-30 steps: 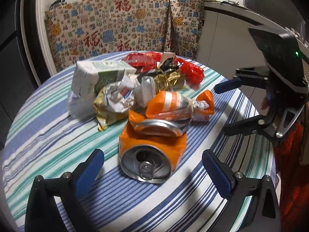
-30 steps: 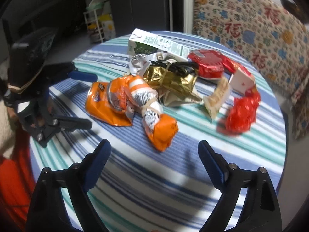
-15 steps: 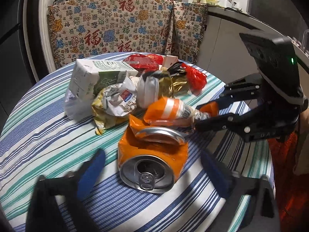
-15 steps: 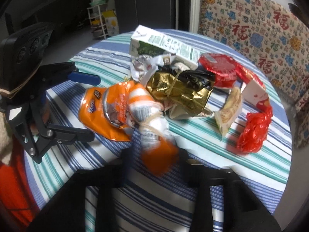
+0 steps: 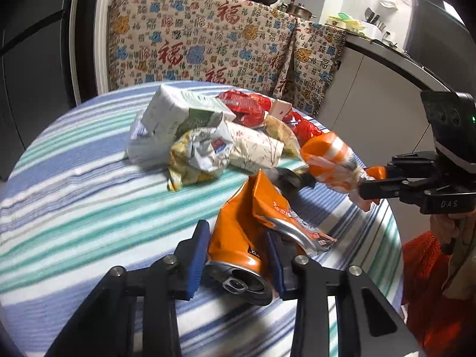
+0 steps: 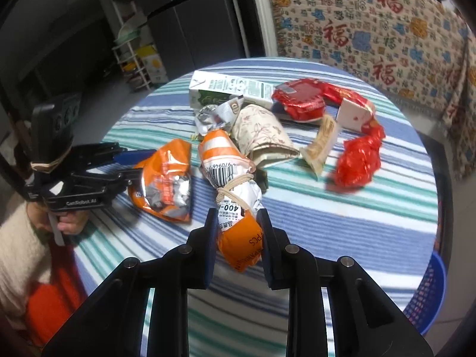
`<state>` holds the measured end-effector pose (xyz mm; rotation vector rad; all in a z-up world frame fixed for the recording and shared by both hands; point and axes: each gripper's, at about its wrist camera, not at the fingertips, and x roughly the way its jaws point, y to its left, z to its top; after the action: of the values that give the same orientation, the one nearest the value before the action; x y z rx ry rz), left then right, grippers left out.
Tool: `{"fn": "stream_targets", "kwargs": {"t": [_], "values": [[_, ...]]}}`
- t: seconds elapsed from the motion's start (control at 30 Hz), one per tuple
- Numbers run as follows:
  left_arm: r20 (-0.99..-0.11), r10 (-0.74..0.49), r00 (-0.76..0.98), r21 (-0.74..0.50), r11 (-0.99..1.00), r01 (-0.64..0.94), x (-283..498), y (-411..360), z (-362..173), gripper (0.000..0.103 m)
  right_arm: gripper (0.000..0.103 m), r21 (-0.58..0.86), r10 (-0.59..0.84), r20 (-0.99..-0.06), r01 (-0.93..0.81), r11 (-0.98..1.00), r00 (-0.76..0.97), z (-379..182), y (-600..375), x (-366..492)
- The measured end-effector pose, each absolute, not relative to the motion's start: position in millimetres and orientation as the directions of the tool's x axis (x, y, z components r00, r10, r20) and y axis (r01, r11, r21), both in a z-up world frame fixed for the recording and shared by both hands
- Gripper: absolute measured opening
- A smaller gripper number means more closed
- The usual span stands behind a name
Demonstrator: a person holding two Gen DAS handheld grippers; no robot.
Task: Collect trash
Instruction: 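Grasp the crushed orange can with left tool while right tool grasps orange wrapped snack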
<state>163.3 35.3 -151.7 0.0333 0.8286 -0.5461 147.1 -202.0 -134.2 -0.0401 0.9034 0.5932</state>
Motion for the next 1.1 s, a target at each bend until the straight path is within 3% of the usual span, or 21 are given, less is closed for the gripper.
{"fn": "stream_targets", "kwargs": {"t": [0.2, 0.27, 0.43, 0.5, 0.8, 0.93, 1.1], "values": [[-0.721, -0.397, 0.568, -0.148, 0.889, 0.433, 144.6, 27.8, -154.2, 0.044, 0.025, 0.190, 0.456, -0.746, -0.502, 0.844, 0.484, -130.7, -204.6, 133.3], [-0.731, -0.370, 0.573, -0.141, 0.904, 0.405, 142.8, 28.6, -159.7, 0.064, 0.025, 0.184, 0.454, -0.747, -0.504, 0.844, 0.486, -131.0, -203.6, 131.2], [-0.757, -0.379, 0.532, -0.175, 0.902, 0.395, 144.7, 26.9, -164.3, 0.064, 0.025, 0.178, 0.452, -0.742, -0.504, 0.845, 0.496, -130.6, -203.6, 126.2], [-0.771, -0.405, 0.492, -0.218, 0.893, 0.393, 145.4, 26.7, -168.0, 0.051, 0.025, 0.177, 0.452, -0.738, -0.502, 0.846, 0.502, -129.1, -205.8, 124.4], [-0.742, -0.396, 0.541, -0.264, 0.914, 0.308, 139.1, 16.1, -142.1, 0.051, 0.025, 0.207, 0.444, -0.716, -0.444, 0.872, 0.538, -117.5, -225.0, 126.2], [-0.725, -0.380, 0.575, -0.228, 0.920, 0.320, 141.2, -21.5, -104.1, 0.051, 0.025, 0.227, 0.419, -0.704, -0.378, 0.898, 0.574, -100.5, -256.7, 132.7], [-0.709, -0.446, 0.546, -0.241, 0.881, 0.407, 157.7, -114.7, -73.9, 0.051, 0.025, 0.214, 0.292, -0.733, -0.198, 0.956, 0.614, -87.8, -340.4, 145.4]]}}
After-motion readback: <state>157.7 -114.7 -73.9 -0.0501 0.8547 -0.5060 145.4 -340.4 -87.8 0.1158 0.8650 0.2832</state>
